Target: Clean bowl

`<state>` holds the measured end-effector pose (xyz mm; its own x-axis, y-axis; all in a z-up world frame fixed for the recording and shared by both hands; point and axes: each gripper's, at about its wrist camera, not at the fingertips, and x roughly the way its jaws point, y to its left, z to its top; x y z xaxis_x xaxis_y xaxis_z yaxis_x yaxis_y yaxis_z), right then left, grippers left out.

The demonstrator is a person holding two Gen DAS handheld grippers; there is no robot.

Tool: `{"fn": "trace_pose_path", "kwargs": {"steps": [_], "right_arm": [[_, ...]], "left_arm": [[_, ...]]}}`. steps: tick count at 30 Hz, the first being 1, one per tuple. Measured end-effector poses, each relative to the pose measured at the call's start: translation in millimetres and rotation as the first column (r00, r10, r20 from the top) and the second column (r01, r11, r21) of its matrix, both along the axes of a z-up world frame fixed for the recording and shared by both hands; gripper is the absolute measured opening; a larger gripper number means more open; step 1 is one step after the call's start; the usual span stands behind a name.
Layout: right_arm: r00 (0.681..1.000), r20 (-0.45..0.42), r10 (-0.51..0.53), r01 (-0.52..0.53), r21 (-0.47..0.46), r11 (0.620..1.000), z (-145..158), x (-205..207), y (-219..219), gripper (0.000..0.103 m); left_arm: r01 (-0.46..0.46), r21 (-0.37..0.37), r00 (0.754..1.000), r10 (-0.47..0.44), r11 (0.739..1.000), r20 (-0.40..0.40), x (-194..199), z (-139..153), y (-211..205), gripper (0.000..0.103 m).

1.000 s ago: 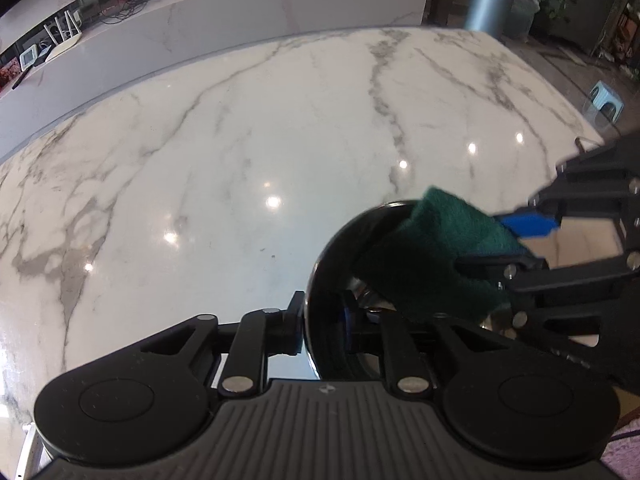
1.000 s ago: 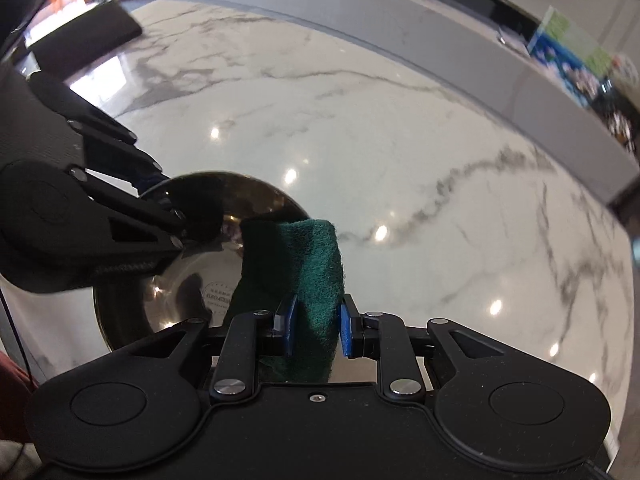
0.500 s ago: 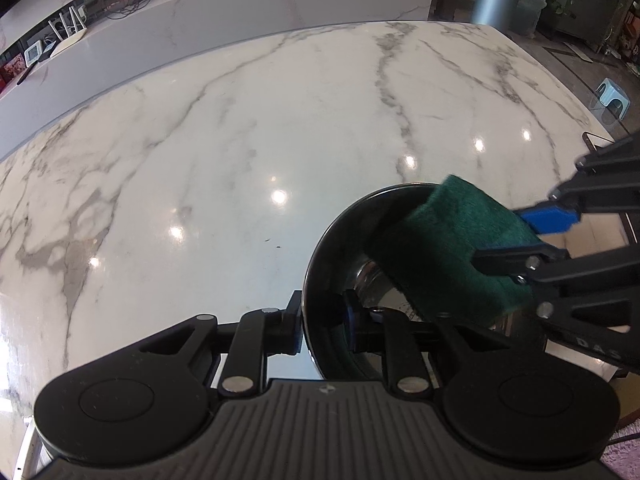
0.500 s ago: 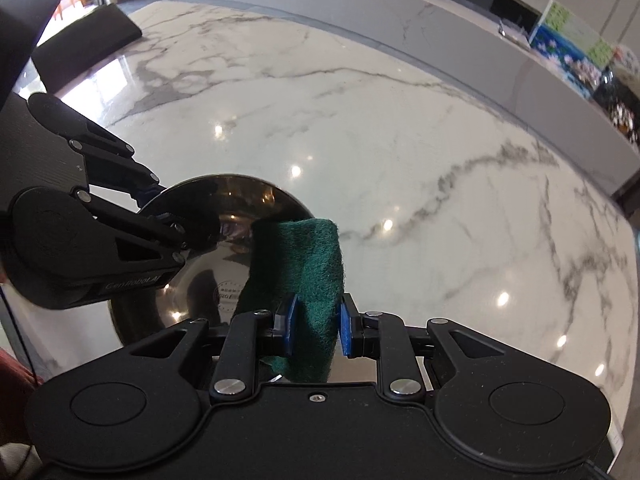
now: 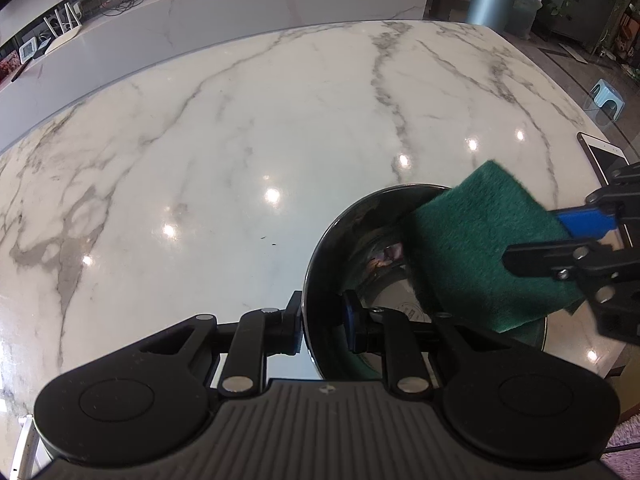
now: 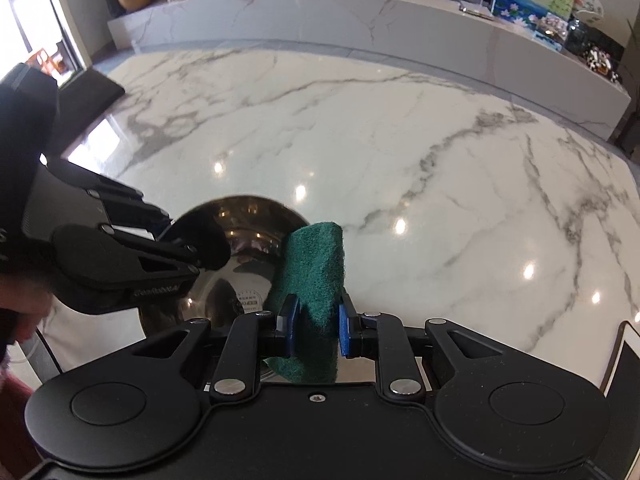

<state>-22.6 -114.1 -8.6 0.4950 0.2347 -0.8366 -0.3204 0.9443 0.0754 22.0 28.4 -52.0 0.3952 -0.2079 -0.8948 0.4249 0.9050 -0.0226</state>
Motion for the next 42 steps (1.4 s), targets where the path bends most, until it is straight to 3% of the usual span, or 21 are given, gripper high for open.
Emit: {"fn": "trace_pose_path", "kwargs": {"steps": [7,10,12,15,18,25,32,36,42], "right_arm": [[0.994,0.078,-0.076,0.073,0.047,0.996,21.0,-8.4,-14.7,0.016],[0.987,0.113,-0.111,0.107,0.043,0.993,27.9,-13.4,-22.5,0.016],[0.985,0.117,-0.13,0.124,0.05,0.991,31.3,-15.4,-29.4,0.016],[0.98,0.119,-0.159,0.155,0.046,0.987,32.3,-16.9,-39.9,0.016],[0.976,0.113,-0.189,0.183,0.058,0.981,31.0,-19.0,-49.3,0.016],[0.975,0.107,-0.196,0.189,0.073,0.979,30.9,-24.6,-54.0,0.016],[0.973,0.104,-0.204,0.195,0.089,0.977,31.0,-27.9,-58.3,0.016],[0.973,0.097,-0.209,0.2,0.097,0.975,28.7,-28.2,-62.7,0.016],[0.973,0.092,-0.21,0.199,0.11,0.974,26.2,-29.8,-64.8,0.016]], "left_arm": [[0.006,0.002,1.0,-0.006,1.0,0.024,-3.6,2.4,-0.7,0.019],[0.01,-0.021,0.998,-0.008,1.0,0.068,-7.0,12.2,1.7,0.027],[0.003,-0.027,0.994,0.0,1.0,0.111,-10.9,22.0,2.8,0.042],[0.025,-0.02,0.983,-0.021,0.999,0.182,-22.1,39.8,-1.2,0.047],[0.113,-0.019,0.974,-0.107,0.993,0.199,-36.5,51.6,-13.3,0.051],[0.333,0.075,0.921,-0.341,0.94,0.19,-76.9,40.5,-57.5,0.052],[0.35,0.163,0.903,-0.379,0.922,0.204,-82.8,26.4,-72.9,0.049],[0.37,0.135,0.883,-0.393,0.919,0.255,-93.5,35.0,-71.2,0.049],[0.422,0.147,0.858,-0.447,0.895,0.253,-104.7,25.7,-78.1,0.049]]}}
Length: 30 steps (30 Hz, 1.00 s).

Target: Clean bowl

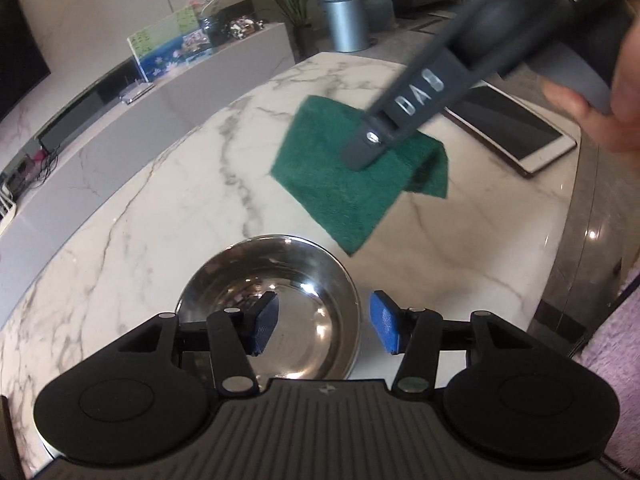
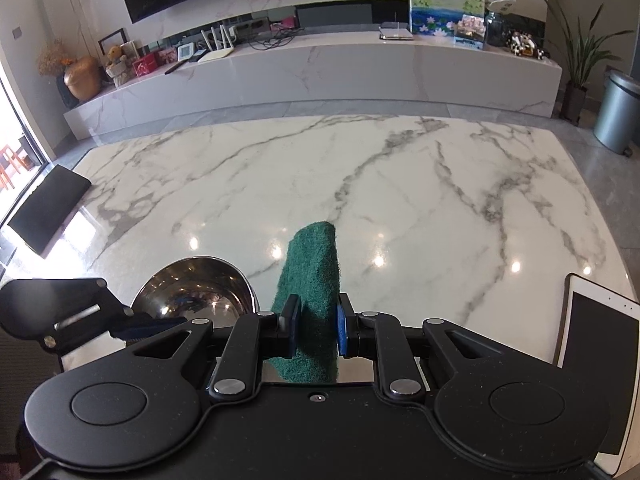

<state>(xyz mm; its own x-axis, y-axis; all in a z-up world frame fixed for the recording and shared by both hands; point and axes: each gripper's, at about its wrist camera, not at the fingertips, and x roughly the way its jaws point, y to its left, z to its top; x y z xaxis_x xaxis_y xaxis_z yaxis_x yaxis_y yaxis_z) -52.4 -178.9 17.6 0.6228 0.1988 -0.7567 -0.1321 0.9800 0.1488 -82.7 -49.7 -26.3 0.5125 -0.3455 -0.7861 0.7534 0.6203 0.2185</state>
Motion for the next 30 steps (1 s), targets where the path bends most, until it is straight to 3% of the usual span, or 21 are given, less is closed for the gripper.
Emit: {"fn": "trace_pose_path", "kwargs": {"steps": [4,6,16,24,30], "right_arm": [[1.0,-0.007,0.007,-0.007,0.003,1.0,-2.5,-2.4,-1.5,0.016],[1.0,-0.011,0.01,-0.01,0.006,1.0,-4.3,-2.2,-1.3,0.016],[0.999,-0.03,0.02,-0.019,0.032,0.999,-14.5,-5.8,-0.5,0.016],[0.999,-0.04,0.029,-0.028,0.028,0.999,-16.8,-7.6,-1.0,0.016],[0.999,-0.028,0.042,-0.042,-0.013,0.999,-11.3,-4.3,1.7,0.016]], "left_arm": [[0.022,0.028,1.0,-0.022,0.999,0.004,-5.5,-8.1,-6.9,0.047],[0.027,0.055,1.0,-0.027,0.998,-0.001,-5.7,-14.4,-9.9,0.031],[0.055,0.156,0.998,-0.054,0.986,-0.008,-12.6,-35.1,-16.5,0.014],[0.029,0.059,0.999,-0.027,0.998,-0.03,-3.8,-29.8,-4.9,0.007],[-0.042,-0.156,0.994,0.025,0.987,-0.111,15.6,-5.1,16.5,0.008]]}}
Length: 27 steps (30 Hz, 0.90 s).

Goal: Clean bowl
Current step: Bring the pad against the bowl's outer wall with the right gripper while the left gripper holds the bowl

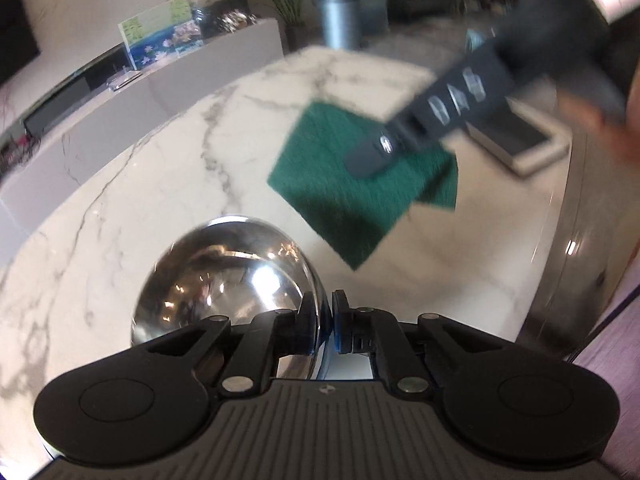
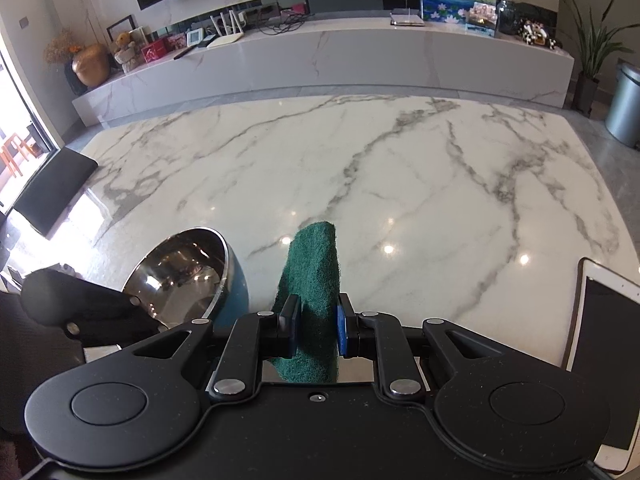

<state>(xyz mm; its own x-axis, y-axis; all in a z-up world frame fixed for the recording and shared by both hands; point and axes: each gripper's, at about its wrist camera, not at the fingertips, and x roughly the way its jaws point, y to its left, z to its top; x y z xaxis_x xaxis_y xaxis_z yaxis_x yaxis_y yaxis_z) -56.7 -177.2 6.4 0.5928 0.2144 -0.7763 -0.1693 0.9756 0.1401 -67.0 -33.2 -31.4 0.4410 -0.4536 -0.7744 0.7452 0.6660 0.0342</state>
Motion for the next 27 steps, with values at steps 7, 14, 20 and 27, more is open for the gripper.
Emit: {"fn": "trace_pose_path", "kwargs": {"steps": [7,14,20,27], "right_arm": [[0.994,0.048,0.096,-0.091,-0.105,0.99,18.4,2.7,14.6,0.016],[0.97,0.058,0.238,-0.223,-0.193,0.956,29.1,3.9,44.6,0.016],[0.949,0.045,0.311,-0.298,-0.184,0.937,29.8,2.4,63.7,0.015],[0.94,-0.014,0.34,-0.339,-0.119,0.933,20.0,8.4,73.7,0.015]], "left_arm": [[-0.062,-0.287,0.993,0.031,0.956,-0.11,23.3,22.7,31.7,0.008],[-0.116,-0.343,0.985,0.063,0.932,-0.162,36.7,20.2,47.3,0.008],[-0.127,-0.322,0.983,0.075,0.938,-0.168,38.2,16.5,49.5,0.008],[-0.109,-0.293,0.985,0.064,0.95,-0.16,32.8,10.2,49.5,0.009]]}}
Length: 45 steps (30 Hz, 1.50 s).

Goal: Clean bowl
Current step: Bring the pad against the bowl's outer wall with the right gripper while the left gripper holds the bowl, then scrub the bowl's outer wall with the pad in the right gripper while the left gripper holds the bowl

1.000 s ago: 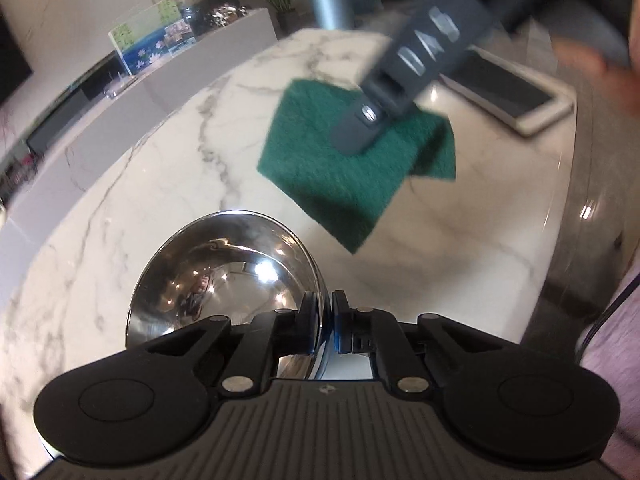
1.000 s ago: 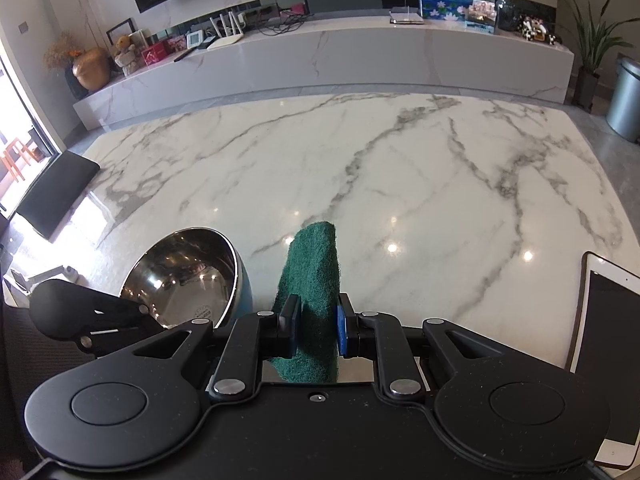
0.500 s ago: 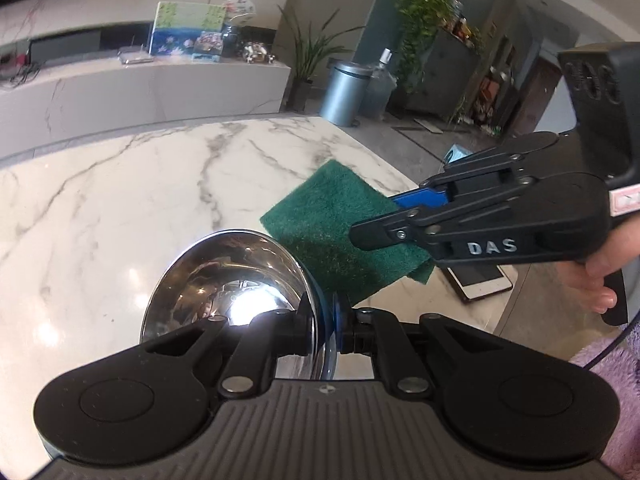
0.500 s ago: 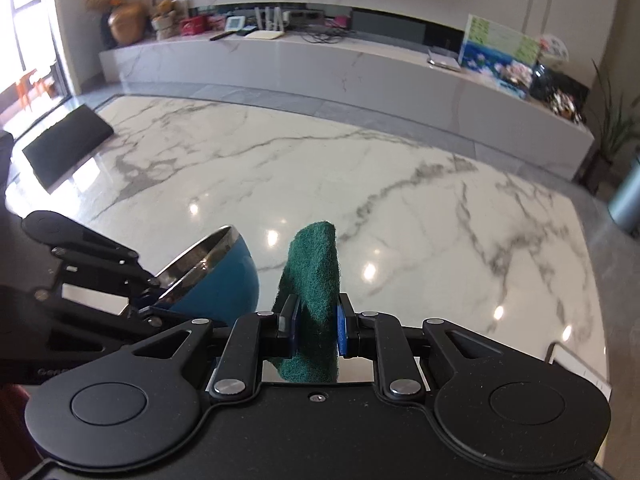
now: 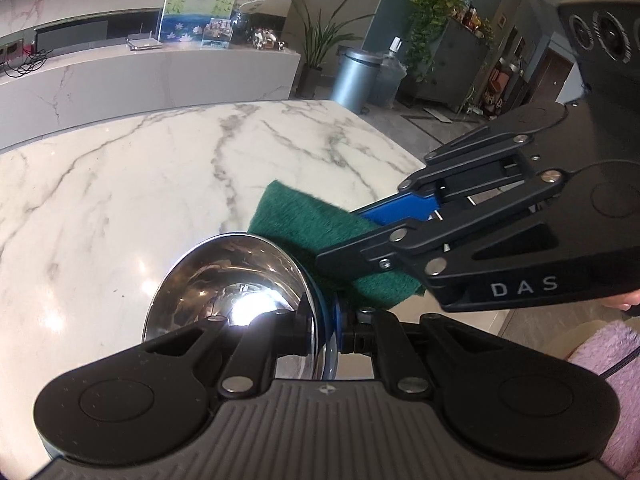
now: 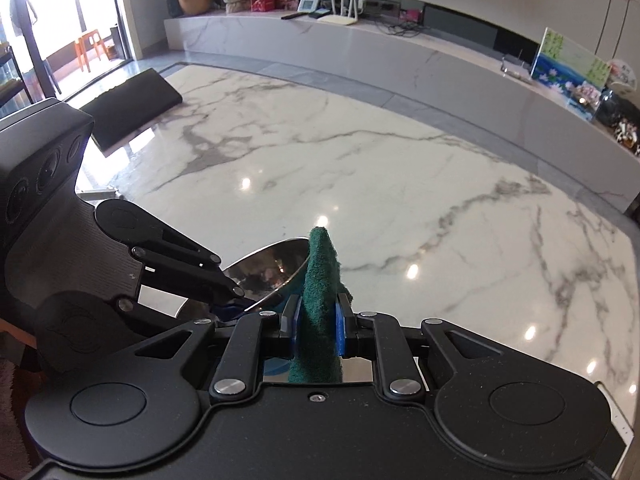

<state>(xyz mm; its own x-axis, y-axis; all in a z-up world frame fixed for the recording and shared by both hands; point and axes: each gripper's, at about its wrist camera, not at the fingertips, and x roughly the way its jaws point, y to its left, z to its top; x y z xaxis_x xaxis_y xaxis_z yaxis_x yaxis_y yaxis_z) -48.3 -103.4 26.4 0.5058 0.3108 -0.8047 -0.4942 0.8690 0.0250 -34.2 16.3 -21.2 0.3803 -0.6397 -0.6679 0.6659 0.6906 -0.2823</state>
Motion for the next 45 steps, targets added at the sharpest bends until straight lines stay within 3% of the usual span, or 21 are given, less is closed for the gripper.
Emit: {"fn": "trace_pose_path", "kwargs": {"steps": [7,16,21,25,33,40,45], "right_arm": [[0.998,-0.055,-0.014,0.016,0.038,0.999,-3.5,5.1,-7.5,0.015],[0.998,-0.058,-0.018,0.023,0.077,0.997,0.5,6.8,-8.4,0.015],[0.997,-0.071,-0.019,0.029,0.134,0.991,6.7,8.0,-11.4,0.015],[0.998,-0.061,-0.014,0.022,0.128,0.992,9.3,7.1,-9.0,0.015],[0.991,-0.122,-0.052,0.07,0.143,0.987,-10.1,14.7,-18.6,0.015],[0.971,-0.218,-0.098,0.149,0.235,0.961,-30.4,18.0,-37.5,0.015],[0.973,-0.202,-0.11,0.166,0.285,0.944,-17.2,19.8,-44.9,0.015]], "left_arm": [[0.018,-0.022,1.0,-0.018,1.0,-0.008,-3.6,-4.1,5.9,0.008],[0.008,-0.017,1.0,-0.008,1.0,-0.008,-4.3,-5.0,10.5,0.008],[0.016,0.018,1.0,-0.016,1.0,-0.008,-6.2,-7.6,12.0,0.008],[0.026,0.036,1.0,-0.026,0.999,-0.009,-7.7,-9.9,10.8,0.008],[0.076,0.115,0.997,-0.078,0.99,0.013,-14.1,-15.6,3.4,0.008],[0.129,0.207,0.99,-0.136,0.97,0.021,-17.4,-24.0,-0.7,0.011],[0.143,0.219,0.988,-0.15,0.965,0.016,-18.1,-27.7,-0.9,0.011]]}}
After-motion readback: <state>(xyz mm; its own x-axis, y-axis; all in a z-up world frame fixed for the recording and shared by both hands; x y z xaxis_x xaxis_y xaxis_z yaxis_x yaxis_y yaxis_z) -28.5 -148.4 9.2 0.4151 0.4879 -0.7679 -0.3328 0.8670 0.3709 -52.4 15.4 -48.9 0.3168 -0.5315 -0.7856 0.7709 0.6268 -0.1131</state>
